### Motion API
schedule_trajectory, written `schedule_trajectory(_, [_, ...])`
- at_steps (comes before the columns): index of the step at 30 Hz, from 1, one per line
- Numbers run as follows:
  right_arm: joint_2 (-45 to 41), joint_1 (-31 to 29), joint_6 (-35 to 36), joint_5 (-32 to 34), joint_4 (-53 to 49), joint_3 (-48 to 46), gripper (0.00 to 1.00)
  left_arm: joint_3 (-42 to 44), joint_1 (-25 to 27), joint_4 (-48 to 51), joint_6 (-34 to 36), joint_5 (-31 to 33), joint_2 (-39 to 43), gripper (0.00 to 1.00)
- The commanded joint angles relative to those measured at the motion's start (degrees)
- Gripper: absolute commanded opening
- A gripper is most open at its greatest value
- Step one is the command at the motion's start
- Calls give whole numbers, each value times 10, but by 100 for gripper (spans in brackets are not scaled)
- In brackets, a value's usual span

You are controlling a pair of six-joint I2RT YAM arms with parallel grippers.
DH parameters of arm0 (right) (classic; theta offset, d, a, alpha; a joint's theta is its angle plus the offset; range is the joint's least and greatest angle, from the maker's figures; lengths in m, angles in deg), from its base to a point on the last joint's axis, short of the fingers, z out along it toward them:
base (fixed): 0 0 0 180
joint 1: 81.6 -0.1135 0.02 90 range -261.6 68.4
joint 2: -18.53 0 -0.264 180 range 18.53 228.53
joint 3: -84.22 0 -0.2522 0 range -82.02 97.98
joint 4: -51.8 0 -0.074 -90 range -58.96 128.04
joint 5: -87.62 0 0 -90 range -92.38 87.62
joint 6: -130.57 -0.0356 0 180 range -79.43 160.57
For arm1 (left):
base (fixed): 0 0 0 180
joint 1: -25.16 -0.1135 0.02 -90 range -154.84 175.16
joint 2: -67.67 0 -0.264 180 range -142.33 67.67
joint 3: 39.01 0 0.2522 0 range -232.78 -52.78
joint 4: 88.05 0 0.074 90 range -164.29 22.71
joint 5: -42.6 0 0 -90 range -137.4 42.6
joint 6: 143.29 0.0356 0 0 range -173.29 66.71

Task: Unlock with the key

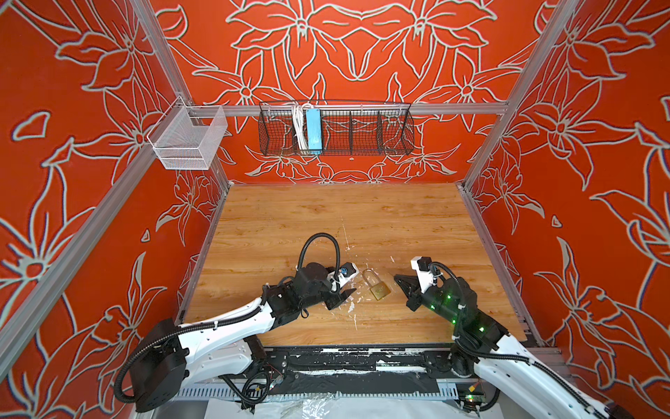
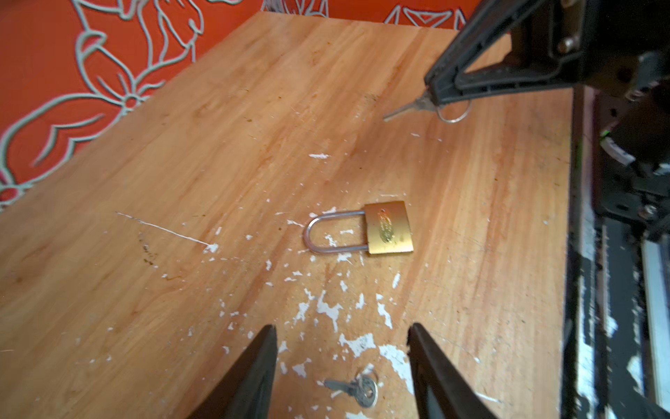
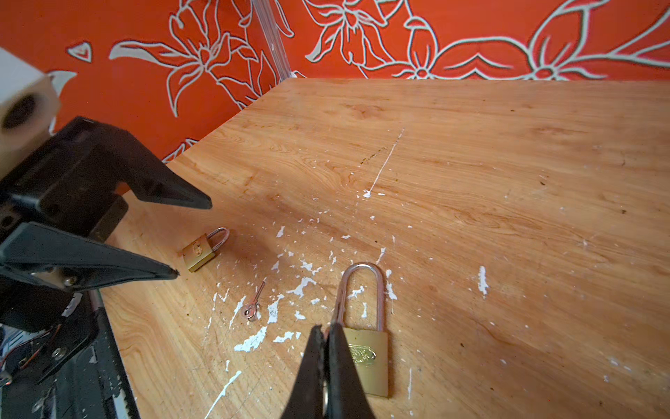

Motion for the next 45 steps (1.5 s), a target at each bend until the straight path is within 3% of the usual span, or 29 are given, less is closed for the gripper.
schedule_trajectory(1, [-5, 16, -22, 14, -13, -7, 0, -16, -3, -20, -108, 49, -31, 74])
schedule_trajectory(6, [-19, 46, -31, 42, -23, -14, 0, -126, -8, 100, -210, -7, -130, 78])
schedule_trajectory(11, [-75, 61, -34, 55, -38, -28, 0, -162, -7, 115, -412, 35, -204, 78])
schedule_trajectory(16, [-165, 64, -29, 93, -78, -37, 0, -328, 22, 337, -717, 115, -332, 77])
schedule_trajectory(21, [-228, 65, -31, 112, -116, -42, 0, -512, 70, 548, -867, 186, -440, 71])
schedule_trajectory(26, [-253, 65, -33, 135, -144, -39, 0, -553, 74, 565, -937, 151, -489, 71])
schedule_trajectory(30, [-268, 65, -35, 169, -170, -34, 0, -564, 73, 550, -948, 143, -502, 72])
schedule_trajectory(45, [-272, 65, -34, 178, -170, -36, 0, -644, 73, 590, -991, 104, -584, 76])
